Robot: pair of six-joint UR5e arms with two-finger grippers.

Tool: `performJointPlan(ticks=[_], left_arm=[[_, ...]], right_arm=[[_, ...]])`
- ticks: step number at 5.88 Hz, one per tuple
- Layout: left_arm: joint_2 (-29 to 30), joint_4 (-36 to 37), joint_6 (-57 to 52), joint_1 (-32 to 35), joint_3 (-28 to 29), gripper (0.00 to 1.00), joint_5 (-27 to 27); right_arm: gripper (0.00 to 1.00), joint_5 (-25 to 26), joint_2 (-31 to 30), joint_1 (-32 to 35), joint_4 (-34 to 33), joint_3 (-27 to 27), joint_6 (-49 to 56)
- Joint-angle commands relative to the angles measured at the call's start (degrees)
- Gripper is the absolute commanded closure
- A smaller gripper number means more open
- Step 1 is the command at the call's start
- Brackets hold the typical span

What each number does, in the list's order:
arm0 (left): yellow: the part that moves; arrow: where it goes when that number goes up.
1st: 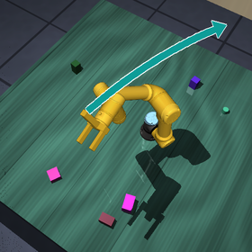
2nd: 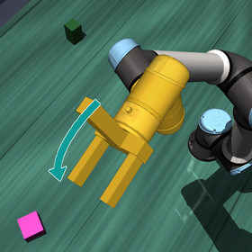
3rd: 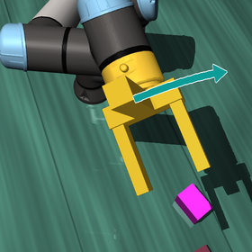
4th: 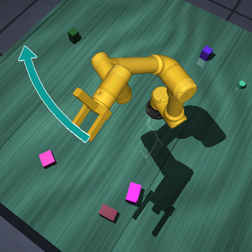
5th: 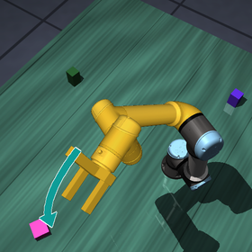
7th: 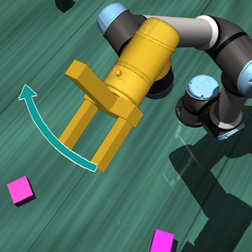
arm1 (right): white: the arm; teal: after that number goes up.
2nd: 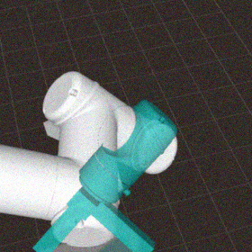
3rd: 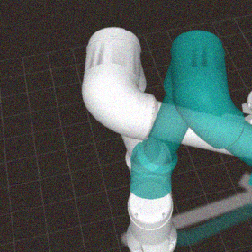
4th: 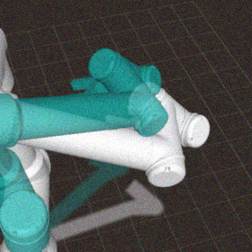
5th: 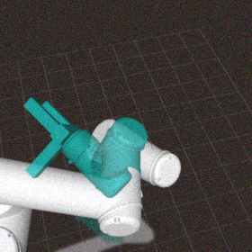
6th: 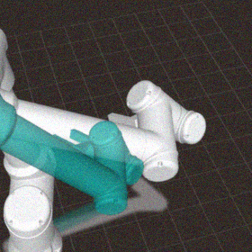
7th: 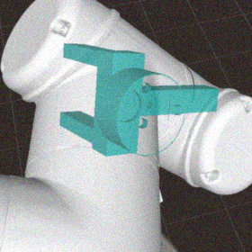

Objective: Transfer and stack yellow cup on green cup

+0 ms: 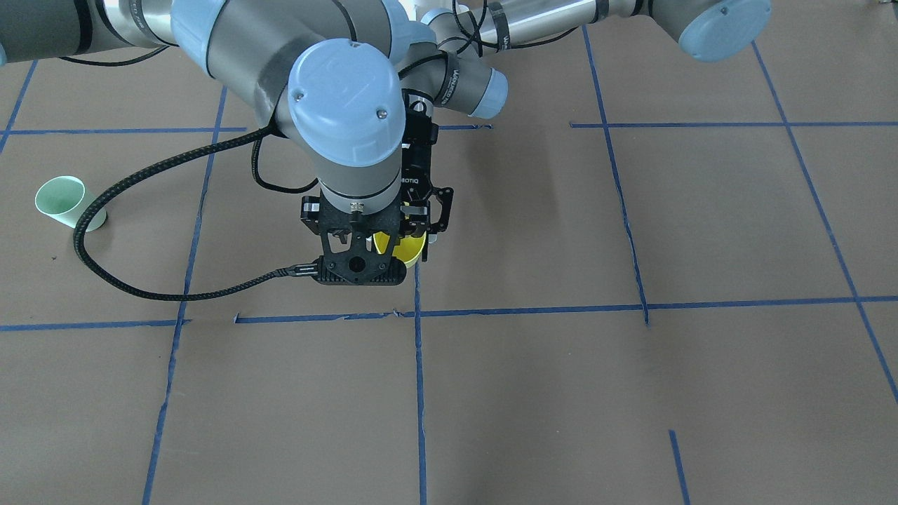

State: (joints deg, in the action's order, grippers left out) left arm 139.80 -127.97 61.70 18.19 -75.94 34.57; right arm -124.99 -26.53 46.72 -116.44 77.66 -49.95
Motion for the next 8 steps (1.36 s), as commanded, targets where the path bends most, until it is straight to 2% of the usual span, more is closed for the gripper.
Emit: performJointPlan(ticks=[1, 4, 6, 7, 8], left_arm=[[-0.1, 0.0, 0.0, 0.0, 0.0, 0.70, 0.1], [-0.1, -0.1, 0.0, 0.0, 0.0, 0.70, 0.0], [-0.1, -0.2, -0.1, 0.0, -0.1, 0.68, 0.1], [-0.1, -0.2, -0.3, 0.0, -0.1, 0.66, 0.1], [-0.1, -0.1, -0.4, 0.0, -0.2, 0.57, 0.1]], right_arm=[[0.51, -0.3, 0.2, -0.1, 0.1, -0.1, 0.1], [0.54, -0.3, 0.3, -0.1, 0.2, 0.0, 0.1], [1.00, -0.4, 0.3, -0.1, 0.2, 0.0, -0.1], [1.00, -0.6, 0.3, 0.0, 0.1, 0.0, -0.3], [1.00, -0.6, 0.3, 0.0, 0.0, 0.0, -0.3]])
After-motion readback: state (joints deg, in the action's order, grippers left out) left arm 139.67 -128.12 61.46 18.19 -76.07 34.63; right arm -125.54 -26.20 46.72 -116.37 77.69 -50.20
